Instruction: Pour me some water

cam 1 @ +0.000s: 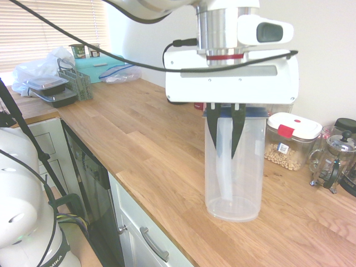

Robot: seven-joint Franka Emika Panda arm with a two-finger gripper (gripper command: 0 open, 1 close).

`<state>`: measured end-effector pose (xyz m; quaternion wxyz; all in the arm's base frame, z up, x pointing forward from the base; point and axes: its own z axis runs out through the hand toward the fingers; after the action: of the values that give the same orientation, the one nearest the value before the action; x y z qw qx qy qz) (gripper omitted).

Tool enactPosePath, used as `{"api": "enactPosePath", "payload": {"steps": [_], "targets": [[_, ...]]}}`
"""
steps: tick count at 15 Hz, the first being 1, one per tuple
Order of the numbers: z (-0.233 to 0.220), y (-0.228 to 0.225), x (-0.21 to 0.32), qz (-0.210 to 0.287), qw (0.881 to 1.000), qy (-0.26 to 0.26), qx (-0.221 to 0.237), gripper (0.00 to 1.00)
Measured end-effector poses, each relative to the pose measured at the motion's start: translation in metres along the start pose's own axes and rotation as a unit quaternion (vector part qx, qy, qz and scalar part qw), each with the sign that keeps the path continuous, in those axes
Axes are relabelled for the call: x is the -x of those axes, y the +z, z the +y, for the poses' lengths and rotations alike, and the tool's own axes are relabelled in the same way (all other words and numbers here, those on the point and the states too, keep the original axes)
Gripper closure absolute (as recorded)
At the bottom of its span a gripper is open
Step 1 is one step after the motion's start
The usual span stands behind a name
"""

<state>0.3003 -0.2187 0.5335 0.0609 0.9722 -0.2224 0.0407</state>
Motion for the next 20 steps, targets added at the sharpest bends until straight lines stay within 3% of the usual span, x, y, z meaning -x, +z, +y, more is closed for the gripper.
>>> {"api": "enactPosePath", "payload": {"steps": [6, 8, 11, 17, 20], "targets": [[-0.031, 0.054, 0.033, 0.033, 0.988, 0.128, -0.084, 1.0], [-0.056, 0.046, 0.056, 0.061, 0.981, 0.154, -0.101, 1.0], [-0.101, -0.001, 0.074, 0.12, 0.969, 0.184, -0.112, 1.0], [-0.228, -0.016, 0.12, 0.123, 0.972, 0.161, -0.115, 1.0], [-0.282, -0.018, 0.144, 0.142, 0.966, 0.163, -0.143, 1.0]]}}
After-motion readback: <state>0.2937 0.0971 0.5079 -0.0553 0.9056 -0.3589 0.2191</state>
